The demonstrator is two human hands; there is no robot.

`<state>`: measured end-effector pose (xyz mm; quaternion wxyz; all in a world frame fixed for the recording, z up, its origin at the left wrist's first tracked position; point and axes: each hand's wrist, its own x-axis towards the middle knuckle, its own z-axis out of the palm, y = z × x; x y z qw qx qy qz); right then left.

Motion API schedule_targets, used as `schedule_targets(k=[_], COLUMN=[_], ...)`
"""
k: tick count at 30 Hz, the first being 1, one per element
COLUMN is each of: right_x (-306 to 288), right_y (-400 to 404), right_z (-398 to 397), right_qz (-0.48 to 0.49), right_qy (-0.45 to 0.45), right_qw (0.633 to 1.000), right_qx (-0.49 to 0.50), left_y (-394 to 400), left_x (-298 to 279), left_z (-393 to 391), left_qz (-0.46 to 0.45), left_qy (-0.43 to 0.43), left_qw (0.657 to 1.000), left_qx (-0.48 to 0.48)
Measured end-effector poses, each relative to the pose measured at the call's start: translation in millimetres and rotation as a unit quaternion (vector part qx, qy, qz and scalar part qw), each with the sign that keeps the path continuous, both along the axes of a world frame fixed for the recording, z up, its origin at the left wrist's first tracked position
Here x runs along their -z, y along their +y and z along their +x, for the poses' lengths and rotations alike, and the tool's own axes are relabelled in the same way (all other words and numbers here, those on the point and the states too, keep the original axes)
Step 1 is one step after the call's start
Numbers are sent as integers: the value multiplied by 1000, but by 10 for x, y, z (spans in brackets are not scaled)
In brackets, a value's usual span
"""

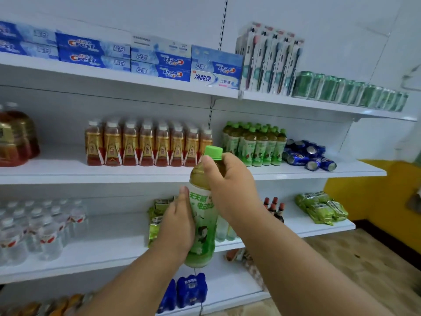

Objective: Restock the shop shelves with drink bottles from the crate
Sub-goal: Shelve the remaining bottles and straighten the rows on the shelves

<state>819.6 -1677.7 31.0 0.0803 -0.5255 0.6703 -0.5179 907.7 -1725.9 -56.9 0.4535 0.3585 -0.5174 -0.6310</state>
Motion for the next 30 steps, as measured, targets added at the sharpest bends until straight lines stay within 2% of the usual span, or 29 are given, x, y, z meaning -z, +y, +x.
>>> schedule_targets(k=[10, 15, 19, 21, 24, 30], right_x=[29, 41, -38, -134, -243, -251], right_y=[-570, -899, -1209, -1373, -1663, -2285], right_z=[-1100, -1845, -2495, -2824, -3402, -4039], right_qz=[3, -14, -9, 8, 20, 18], right_qy=[46, 19, 18, 34, 77, 127], right_qw=[999, 1000, 999, 998, 993, 984], right_qx=[30, -4, -38, -56, -90, -126], left_y=[-600, -887, -1110, -1226, -1456, -2059], left_x=[64, 61, 39, -32, -107, -113], left_z=[-1063, -1739, -2307, -2593, -3097, -3607], left_qz=[-6, -31, -114, -151, -195, -183], left_qy=[-54, -81, -84, -133, -149, -177], left_qw=[998, 996, 990, 979, 969, 965], left_qx=[-12, -21, -3, -7, -24, -61])
